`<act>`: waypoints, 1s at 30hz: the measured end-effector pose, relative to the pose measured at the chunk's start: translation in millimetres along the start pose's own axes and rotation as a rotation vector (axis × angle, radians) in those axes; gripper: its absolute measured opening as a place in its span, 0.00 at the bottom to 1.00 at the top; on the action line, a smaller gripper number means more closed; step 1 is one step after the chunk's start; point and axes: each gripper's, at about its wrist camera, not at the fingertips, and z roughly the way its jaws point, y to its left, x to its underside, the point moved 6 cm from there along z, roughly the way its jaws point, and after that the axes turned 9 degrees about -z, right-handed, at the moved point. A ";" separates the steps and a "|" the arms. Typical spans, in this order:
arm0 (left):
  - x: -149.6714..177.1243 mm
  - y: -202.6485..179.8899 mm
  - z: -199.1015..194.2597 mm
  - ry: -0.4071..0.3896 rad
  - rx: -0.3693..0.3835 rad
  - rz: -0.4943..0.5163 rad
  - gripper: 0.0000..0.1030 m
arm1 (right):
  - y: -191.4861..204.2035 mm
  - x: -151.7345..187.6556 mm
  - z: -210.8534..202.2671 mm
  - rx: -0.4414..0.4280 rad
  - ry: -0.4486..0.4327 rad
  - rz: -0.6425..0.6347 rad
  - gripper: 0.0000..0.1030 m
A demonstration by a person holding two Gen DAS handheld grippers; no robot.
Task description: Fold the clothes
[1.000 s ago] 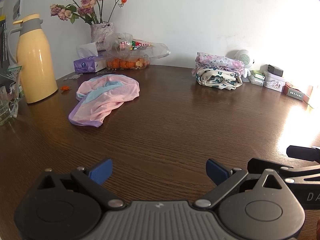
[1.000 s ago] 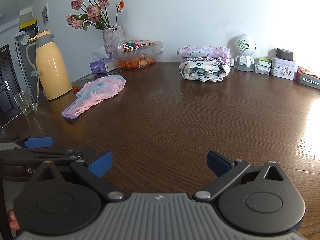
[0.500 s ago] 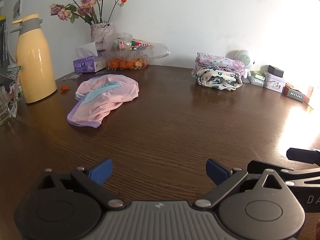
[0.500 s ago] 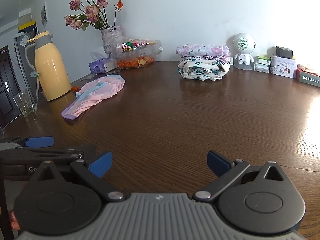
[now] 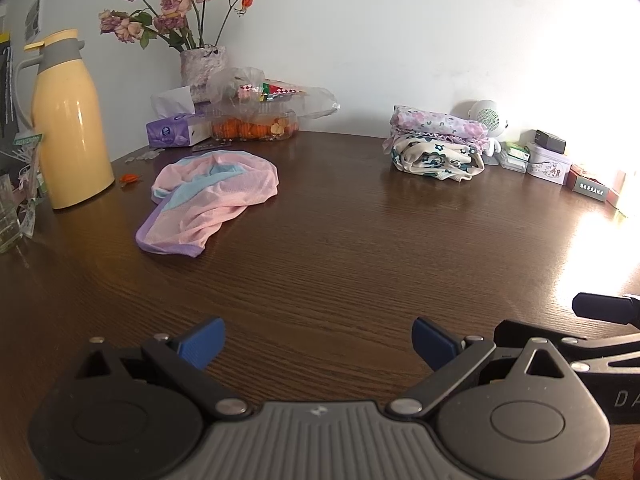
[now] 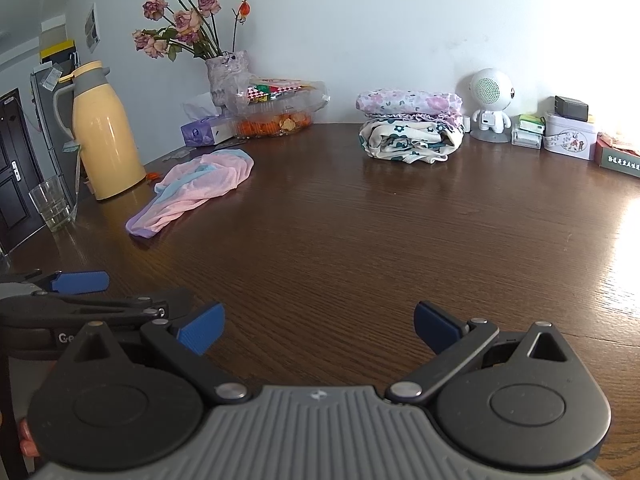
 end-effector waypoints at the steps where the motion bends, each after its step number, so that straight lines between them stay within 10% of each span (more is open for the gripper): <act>1: 0.1 0.1 0.1 0.001 0.000 -0.001 0.97 | 0.0 0.1 0.1 0.000 0.000 0.000 1.00; 30: -1.6 -5.1 4.0 0.004 0.008 -0.003 0.97 | -3.7 -0.1 1.2 0.008 0.008 0.013 1.00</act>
